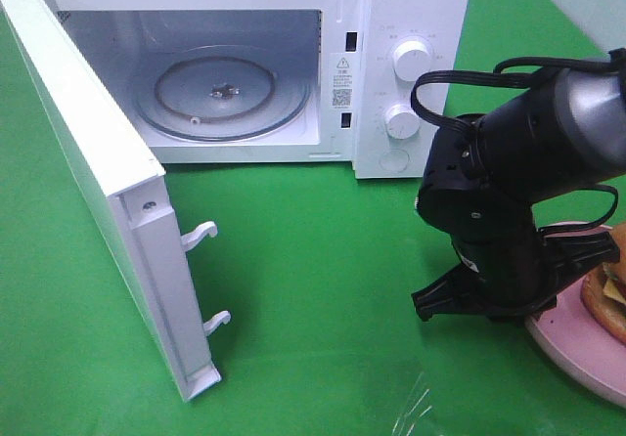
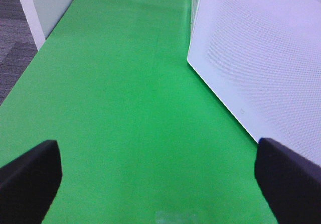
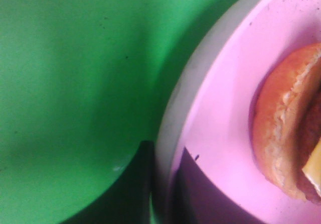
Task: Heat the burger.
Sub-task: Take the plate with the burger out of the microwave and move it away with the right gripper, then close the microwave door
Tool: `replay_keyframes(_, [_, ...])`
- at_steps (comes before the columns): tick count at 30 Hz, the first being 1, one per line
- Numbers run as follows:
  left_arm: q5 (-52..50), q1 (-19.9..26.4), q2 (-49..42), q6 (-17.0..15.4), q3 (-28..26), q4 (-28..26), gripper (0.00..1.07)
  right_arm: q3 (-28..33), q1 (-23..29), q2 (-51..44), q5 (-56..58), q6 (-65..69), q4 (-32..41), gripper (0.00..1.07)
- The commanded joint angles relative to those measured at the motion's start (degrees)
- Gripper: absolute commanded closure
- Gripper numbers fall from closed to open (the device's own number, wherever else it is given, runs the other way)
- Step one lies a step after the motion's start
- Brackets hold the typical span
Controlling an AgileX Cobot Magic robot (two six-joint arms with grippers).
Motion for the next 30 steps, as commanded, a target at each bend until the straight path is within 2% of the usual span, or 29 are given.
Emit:
replay_keyframes(1, [-0.2,0.1,-0.3,-0.1,0.1,-0.3,0.1,-0.3,-0.2,0.2,2.1,1.1,-0.9,1.01])
replay_keyframes(5, [-0.2,0.1,-0.3,-0.1,0.1,-0.3,0.1,-0.3,-0.2,-0.8,0.9,-0.3,1.7,0.89])
replay_keyframes(8, [-0.2,0.1,-0.3,-0.1,0.1,-0.3,0.1,-0.3,-0.2,-1.4,0.3,-0.8,2.1,0.86])
replay_keyframes(10, [-0.2,0.1,-0.3,-0.1,0.1,-0.3,0.1,-0.3,-0.2,-4.5,-2.0,-1.9,2.6,0.75])
replay_keyframes(11, [-0.2,0.1,-0.3,-0.1,0.1,-0.3,0.1,-0.3,-0.2,-4.5,-2.0,-1.9,2.6,0.75])
replay_keyframes(12, [-0.2,0.1,-0.3,-0.1,0.1,-0.3,0.1,-0.3,-0.2,-6.4,-3.3,-2.9,3.4,0.69])
replay_keyframes(17, [-0.2,0.1,-0.3,-0.1,0.1,-0.3,0.1,-0.3,-0.2,-9.3,-4.8,-4.6,4.7,0.66])
replay_keyframes(24, [-0.2,0.1,-0.3,-0.1,0.1,-0.3,0.1,-0.3,-0.2,-16.9,-9.2,-15.2,9.5,0.64])
replay_keyframes(27, [-0.2,0.1,-0.3,-0.1,0.1,-0.3,0.1,-0.3,-0.2,-19.9,-10.5,-19.8,12.1,0.58])
replay_keyframes(28, [-0.2,0.1,-0.3,-0.1,0.1,-0.3,0.1,-0.3,-0.2,-22.1,-11.4,-22.7,13.3,0.5])
replay_keyframes(30, [-0.2,0.1,-0.3,-0.1,0.1,-0.3,0.1,-0.3,-0.2,-23.9,-12.1,-25.4,14.2,0.47])
